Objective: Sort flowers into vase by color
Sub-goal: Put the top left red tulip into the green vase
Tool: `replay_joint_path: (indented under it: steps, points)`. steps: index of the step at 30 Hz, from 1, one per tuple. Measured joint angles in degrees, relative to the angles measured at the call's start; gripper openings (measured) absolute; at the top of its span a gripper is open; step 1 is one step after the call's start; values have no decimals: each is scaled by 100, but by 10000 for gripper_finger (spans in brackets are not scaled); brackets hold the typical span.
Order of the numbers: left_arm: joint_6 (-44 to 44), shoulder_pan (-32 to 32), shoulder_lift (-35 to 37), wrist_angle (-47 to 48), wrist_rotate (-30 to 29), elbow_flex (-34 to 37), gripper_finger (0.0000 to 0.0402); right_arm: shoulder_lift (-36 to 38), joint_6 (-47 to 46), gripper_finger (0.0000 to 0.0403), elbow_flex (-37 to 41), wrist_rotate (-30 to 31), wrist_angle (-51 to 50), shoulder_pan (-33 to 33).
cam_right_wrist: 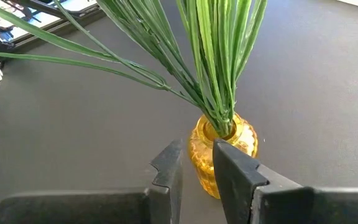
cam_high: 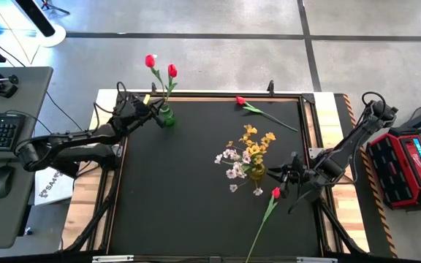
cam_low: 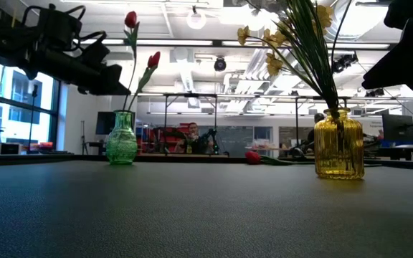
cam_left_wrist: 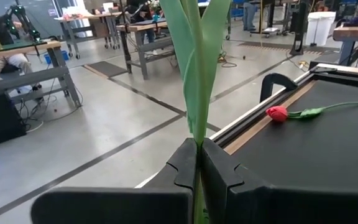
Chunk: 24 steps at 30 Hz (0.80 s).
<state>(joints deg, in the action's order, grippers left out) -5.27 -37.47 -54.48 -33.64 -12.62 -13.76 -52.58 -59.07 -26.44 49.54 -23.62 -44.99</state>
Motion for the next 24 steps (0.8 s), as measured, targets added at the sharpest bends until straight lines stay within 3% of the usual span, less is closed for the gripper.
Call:
replay_joint_path:
  steps: [13,24]
  points:
    - [-51,0,0,113,0,-2,3,0,0,75,0,0,42,0]
    - [-38,0,0,130,0,-4,54,0,0,75,0,0,42,0]
